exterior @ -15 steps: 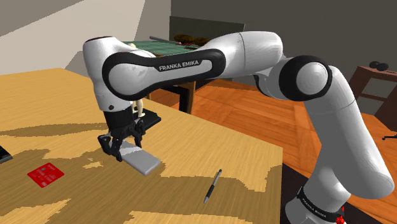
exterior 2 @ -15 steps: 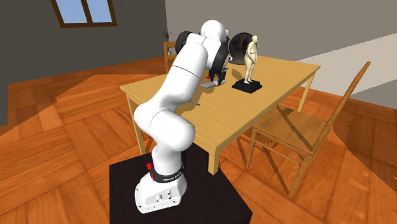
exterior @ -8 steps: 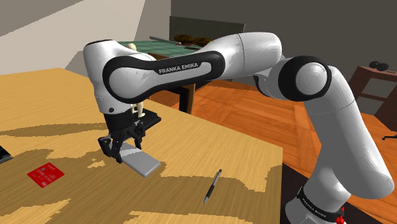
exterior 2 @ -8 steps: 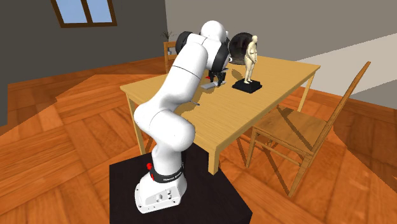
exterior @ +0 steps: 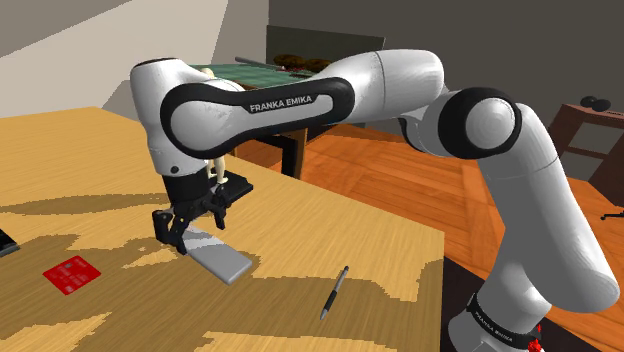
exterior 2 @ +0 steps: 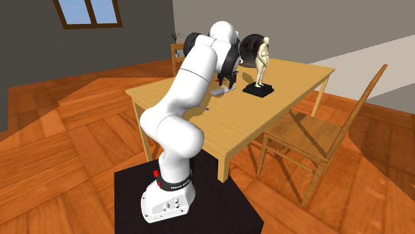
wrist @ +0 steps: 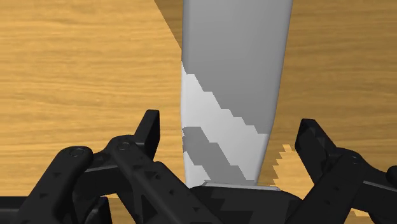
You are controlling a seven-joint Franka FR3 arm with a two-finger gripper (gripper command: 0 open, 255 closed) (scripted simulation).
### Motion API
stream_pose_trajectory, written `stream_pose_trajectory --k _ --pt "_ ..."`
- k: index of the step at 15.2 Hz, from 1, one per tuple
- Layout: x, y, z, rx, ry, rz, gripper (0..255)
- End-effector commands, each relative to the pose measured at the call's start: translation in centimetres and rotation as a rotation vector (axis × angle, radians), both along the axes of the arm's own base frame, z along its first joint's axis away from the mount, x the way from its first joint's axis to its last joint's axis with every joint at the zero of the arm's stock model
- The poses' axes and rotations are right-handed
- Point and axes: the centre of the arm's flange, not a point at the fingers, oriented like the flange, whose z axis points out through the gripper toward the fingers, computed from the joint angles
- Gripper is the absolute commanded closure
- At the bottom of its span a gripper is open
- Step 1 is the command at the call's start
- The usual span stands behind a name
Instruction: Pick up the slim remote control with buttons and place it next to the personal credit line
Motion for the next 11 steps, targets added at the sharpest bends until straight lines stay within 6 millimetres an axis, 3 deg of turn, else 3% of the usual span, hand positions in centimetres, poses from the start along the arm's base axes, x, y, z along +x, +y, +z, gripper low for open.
stream_pose_trajectory --k 1,3,11 --pt "0.4 0.2 2.0 0.000 0.000 0.000 0" --pt "0.7 0.3 4.3 0.000 0.000 0.000 0" --pt "0.7 0.3 4.3 0.000 0.000 0.000 0"
